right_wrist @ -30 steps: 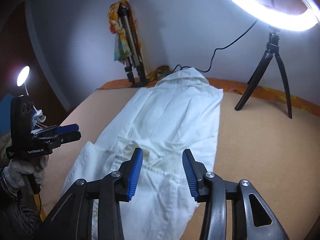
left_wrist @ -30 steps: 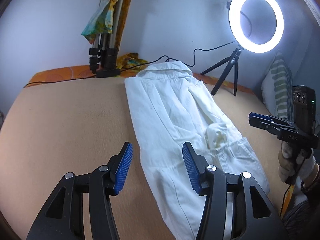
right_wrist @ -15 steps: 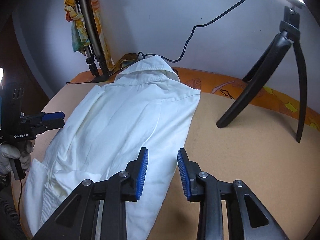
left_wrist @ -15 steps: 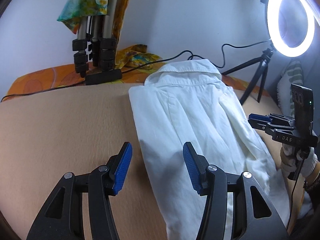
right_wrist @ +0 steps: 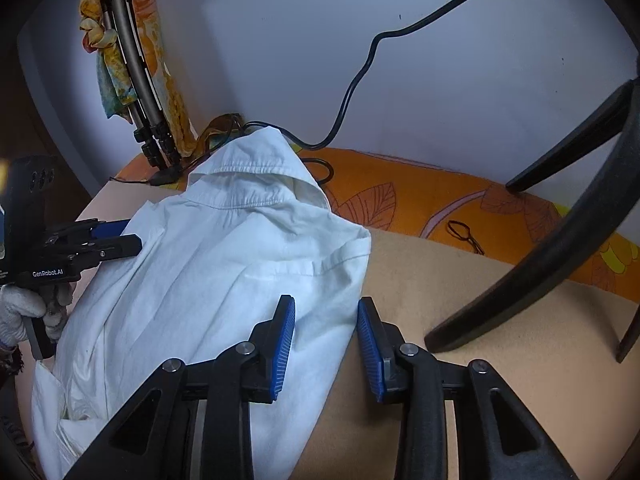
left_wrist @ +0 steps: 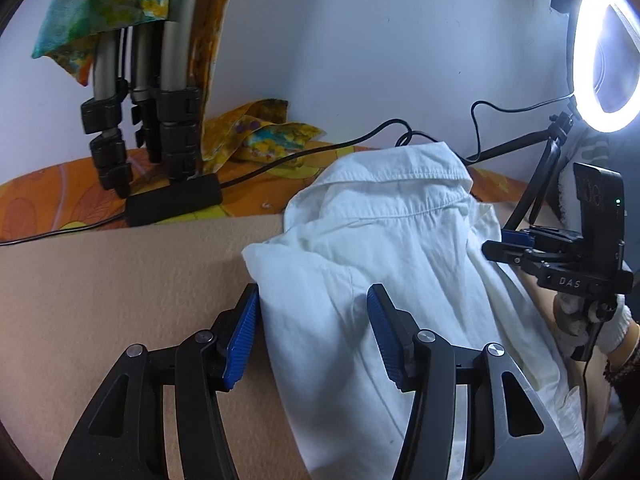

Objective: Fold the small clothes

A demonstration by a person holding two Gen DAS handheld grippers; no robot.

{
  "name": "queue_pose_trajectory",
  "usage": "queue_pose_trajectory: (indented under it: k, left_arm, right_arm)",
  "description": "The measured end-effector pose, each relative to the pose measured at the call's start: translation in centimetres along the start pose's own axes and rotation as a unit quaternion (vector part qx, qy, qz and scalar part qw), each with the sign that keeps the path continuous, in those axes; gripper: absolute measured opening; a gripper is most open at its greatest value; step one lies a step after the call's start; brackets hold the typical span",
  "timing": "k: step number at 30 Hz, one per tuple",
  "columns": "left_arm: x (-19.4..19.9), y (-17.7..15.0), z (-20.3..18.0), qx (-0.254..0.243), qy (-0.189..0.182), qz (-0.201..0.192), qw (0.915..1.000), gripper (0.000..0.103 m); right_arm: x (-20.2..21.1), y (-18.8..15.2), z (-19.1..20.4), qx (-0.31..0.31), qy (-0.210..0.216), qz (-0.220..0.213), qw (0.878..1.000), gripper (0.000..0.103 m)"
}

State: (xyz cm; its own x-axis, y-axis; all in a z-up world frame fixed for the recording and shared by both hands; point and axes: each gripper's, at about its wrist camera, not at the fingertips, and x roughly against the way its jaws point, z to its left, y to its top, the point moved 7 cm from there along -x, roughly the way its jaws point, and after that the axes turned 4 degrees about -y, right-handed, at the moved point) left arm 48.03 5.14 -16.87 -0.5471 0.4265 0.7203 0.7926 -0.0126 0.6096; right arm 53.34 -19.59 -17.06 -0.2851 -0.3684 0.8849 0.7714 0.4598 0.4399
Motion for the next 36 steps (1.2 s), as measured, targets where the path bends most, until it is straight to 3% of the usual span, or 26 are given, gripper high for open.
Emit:
queue_pose_trajectory:
  k: [2,4,5,8,10,18,26,36]
  left_arm:
    - [-0.3,0.4,-0.1,0.002,-0.008,0.001,1.0000,0.050]
    - [-0.5,0.6,-0.1,0.010,-0.015,0.002,0.9998,0.032]
    - [-0.8,0.6,0.0,0.020,-0.025,0.007,0.9995,0.014]
    - [-1.0,0.8,0.3,0.040,-0.038,0.006,0.9985,0.005]
    - [-0.4,0.9,0.2,0.039,-0.039,-0.002,0.9985,0.005]
    - [3.9,2.1,-1.8,0.025,-0.056,-0.039,0.9974,0.004]
    - [10.3,2.0,-4.8,0.005,-0.066,-0.074,0.9951,0.004]
    - [17.6,-2.8,-10.2,-0.050,-0.056,-0.085,0.9936,0.004]
  right_arm:
    - [-0.5,0.5,0.2,0.001,0.003,0.001,1.000,0.037]
    - [-0.9,0.9,0.0,-0.011,0.006,-0.001,1.000,0.037]
    - [-1.0,1.1,-0.1,-0.019,0.008,-0.003,1.000,0.036]
    - [-1.3,1.2,0.0,-0.025,0.011,-0.004,1.000,0.008]
    - [-0.8,1.3,0.0,-0.025,0.009,-0.009,1.000,0.001]
    - [3.9,1.9,0.2,-0.023,0.017,-0.055,0.998,0.000]
    - [11.4,2.3,2.0,0.001,0.026,-0.109,0.994,0.000]
    - [20.1,-3.2,5.7,0.024,0.019,-0.130,0.991,0.000]
